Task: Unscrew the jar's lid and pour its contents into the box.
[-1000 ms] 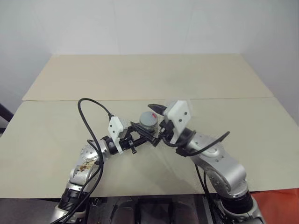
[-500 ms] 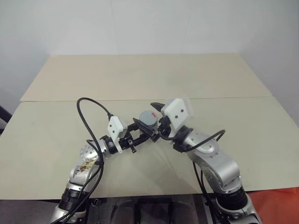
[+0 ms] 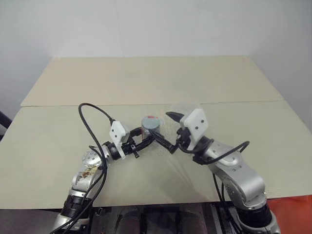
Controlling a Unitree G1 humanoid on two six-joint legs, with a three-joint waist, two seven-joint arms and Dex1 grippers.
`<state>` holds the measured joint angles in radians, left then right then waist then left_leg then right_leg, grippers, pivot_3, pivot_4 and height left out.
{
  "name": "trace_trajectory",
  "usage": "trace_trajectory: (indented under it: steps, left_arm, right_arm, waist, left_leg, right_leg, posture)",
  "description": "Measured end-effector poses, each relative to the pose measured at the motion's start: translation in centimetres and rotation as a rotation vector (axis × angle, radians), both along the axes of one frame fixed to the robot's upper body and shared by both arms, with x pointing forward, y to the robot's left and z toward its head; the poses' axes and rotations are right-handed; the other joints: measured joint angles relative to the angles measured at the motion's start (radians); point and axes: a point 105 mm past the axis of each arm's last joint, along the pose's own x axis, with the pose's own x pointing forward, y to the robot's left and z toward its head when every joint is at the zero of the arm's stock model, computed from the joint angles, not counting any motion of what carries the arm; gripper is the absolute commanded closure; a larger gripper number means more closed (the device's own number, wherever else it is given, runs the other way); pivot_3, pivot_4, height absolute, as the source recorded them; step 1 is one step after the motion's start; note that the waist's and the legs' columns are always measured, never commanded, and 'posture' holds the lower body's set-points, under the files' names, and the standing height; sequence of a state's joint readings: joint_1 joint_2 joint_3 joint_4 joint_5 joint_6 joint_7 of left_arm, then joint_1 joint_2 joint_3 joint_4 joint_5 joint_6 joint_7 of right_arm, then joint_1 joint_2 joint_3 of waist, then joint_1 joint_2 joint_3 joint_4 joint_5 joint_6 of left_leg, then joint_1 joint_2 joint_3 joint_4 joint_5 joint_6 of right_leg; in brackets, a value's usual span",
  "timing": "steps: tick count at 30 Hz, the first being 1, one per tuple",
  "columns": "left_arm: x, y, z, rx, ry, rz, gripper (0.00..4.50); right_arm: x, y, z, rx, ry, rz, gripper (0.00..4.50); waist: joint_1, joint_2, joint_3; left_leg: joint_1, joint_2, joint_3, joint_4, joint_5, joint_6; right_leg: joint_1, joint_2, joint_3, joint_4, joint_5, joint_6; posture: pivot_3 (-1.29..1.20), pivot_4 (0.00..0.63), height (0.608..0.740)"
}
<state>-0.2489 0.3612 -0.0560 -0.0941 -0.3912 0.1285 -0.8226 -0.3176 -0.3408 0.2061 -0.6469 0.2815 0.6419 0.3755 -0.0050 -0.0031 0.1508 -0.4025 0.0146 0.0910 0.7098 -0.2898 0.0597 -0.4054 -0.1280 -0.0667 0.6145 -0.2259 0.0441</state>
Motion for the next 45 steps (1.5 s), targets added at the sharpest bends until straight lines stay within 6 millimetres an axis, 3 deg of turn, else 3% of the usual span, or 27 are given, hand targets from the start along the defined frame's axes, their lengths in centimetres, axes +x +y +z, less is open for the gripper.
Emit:
trace_trajectory:
  steps: [8,13,20,23,29,33,45]
  left_arm:
    - [-0.1,0.2,0.2,0.007,-0.023,-0.009,2.63]
    - [-0.1,0.1,0.1,0.01,-0.024,-0.01,2.63]
    - [-0.1,0.1,0.1,0.017,-0.035,-0.009,2.63]
    - [-0.2,-0.2,0.0,0.017,-0.033,-0.018,2.63]
    - [-0.3,-0.3,0.0,0.02,-0.033,-0.021,2.63]
    - [-0.5,-0.4,0.1,0.02,-0.04,-0.028,2.63]
    - [-0.6,-0.4,0.1,0.021,-0.04,-0.027,2.63]
  right_arm:
    - [0.6,-2.9,-0.3,-0.037,0.001,-0.09,0.0]
    - [0.3,-3.2,-0.6,-0.062,0.019,-0.064,0.0]
    - [-2.1,-0.4,0.3,-0.05,-0.003,0.125,0.0]
    - [-1.7,1.6,1.3,-0.001,-0.03,0.14,0.0]
    - [-0.4,3.5,1.0,0.004,-0.021,0.118,0.0]
    - [1.0,3.9,0.8,-0.01,-0.028,0.069,0.0]
    - [1.5,3.6,0.3,0.008,-0.017,0.026,0.0]
  waist:
    - [0.001,0.0,0.0]
    - [0.002,0.0,0.0]
    - [0.0,0.0,0.0]
    - [-0.005,0.0,0.0]
    - [-0.004,0.0,0.0]
    - [-0.006,0.0,0.0]
    - [-0.007,0.0,0.0]
  left_leg:
    - [0.0,0.0,0.0,0.0,0.0,0.0]
    - [0.0,0.0,0.0,0.0,0.0,0.0]
    - [0.001,0.0,0.0,0.0,0.0,0.0]
    - [0.001,0.0,0.0,0.0,0.0,0.0]
    - [0.0,0.0,0.0,0.0,0.0,0.0]
    - [0.0,0.0,0.0,0.0,0.0,0.0]
    - [0.0,0.0,0.0,0.0,0.0,0.0]
  right_leg:
    - [0.0,0.0,0.0,0.0,0.0,0.0]
    - [0.0,0.0,0.0,-0.001,0.0,0.0]
    - [0.0,0.0,0.001,-0.001,0.0,0.0]
    - [0.0,0.0,0.001,0.0,0.0,0.0]
    - [0.0,0.0,0.0,0.001,0.0,0.0]
    - [0.0,0.0,0.0,0.001,0.0,0.0]
    - [0.0,0.0,0.0,0.001,0.0,0.0]
  posture:
    - [0.0,0.15,0.74]
    - [0.0,0.15,0.74]
    - [0.0,0.15,0.74]
    - [0.0,0.15,0.74]
    - [0.0,0.15,0.74]
    - [0.0,0.15,0.74]
    - [0.0,0.15,0.74]
